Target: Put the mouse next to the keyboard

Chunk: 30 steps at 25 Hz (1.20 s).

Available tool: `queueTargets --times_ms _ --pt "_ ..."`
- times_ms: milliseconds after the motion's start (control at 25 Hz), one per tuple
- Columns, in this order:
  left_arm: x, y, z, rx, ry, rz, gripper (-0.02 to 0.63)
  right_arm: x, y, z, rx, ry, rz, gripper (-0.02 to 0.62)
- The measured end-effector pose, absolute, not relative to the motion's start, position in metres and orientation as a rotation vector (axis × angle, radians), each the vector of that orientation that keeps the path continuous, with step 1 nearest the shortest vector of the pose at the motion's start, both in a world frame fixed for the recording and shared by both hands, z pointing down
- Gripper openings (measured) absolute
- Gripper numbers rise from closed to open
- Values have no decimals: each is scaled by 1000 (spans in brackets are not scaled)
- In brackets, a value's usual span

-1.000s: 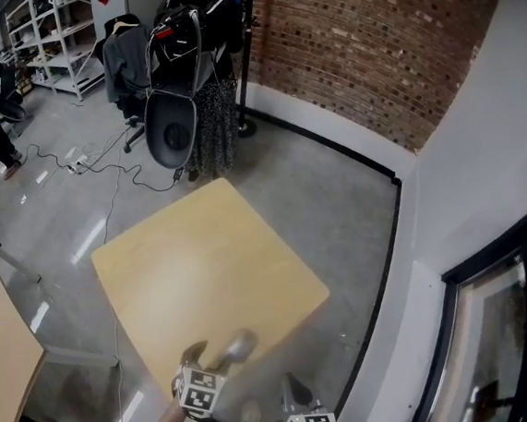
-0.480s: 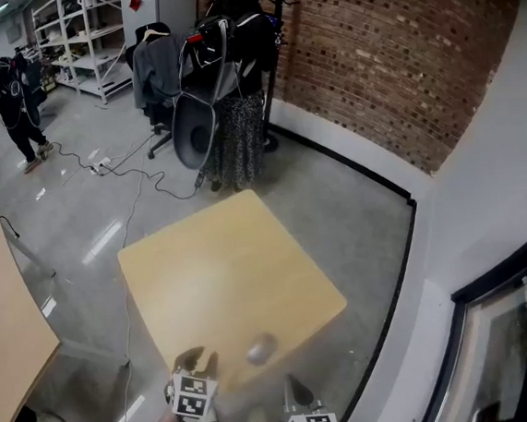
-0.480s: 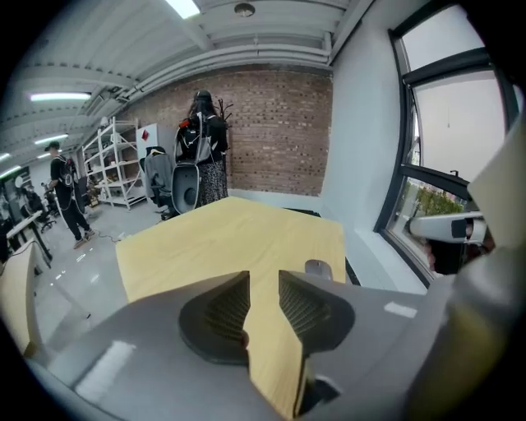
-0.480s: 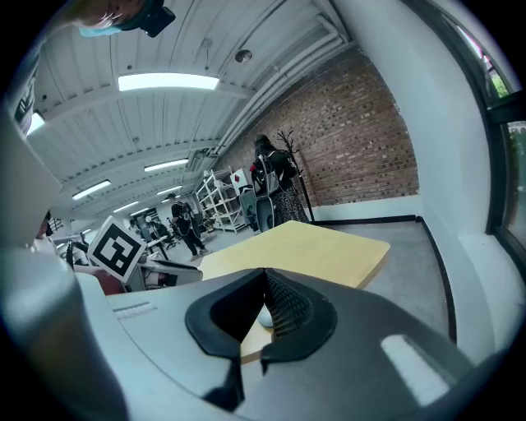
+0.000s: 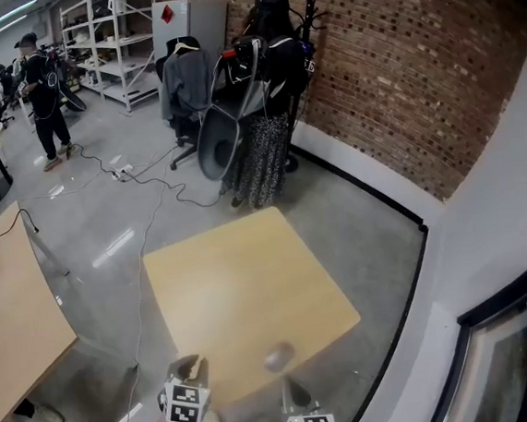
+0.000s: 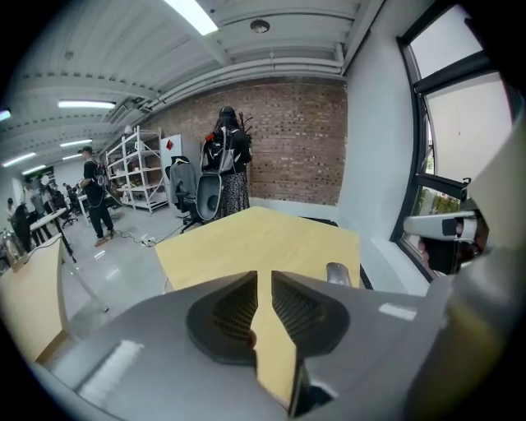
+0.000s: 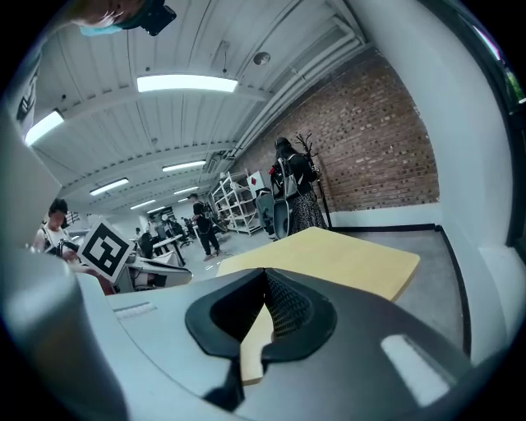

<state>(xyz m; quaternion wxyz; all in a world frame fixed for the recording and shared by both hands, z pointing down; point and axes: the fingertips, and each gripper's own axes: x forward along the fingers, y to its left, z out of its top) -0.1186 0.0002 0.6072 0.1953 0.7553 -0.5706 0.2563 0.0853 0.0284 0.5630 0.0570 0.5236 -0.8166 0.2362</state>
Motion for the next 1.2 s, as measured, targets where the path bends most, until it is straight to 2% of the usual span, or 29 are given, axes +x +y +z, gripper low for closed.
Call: queueTargets --times_ms 440,1200 --pt "-162 16 572 2097 -1711 648 15 47 28 537 1532 -2542 648 14" --pt "-182 41 512 2187 -1774 487 2 30 39 506 1562 -2570 582 14"
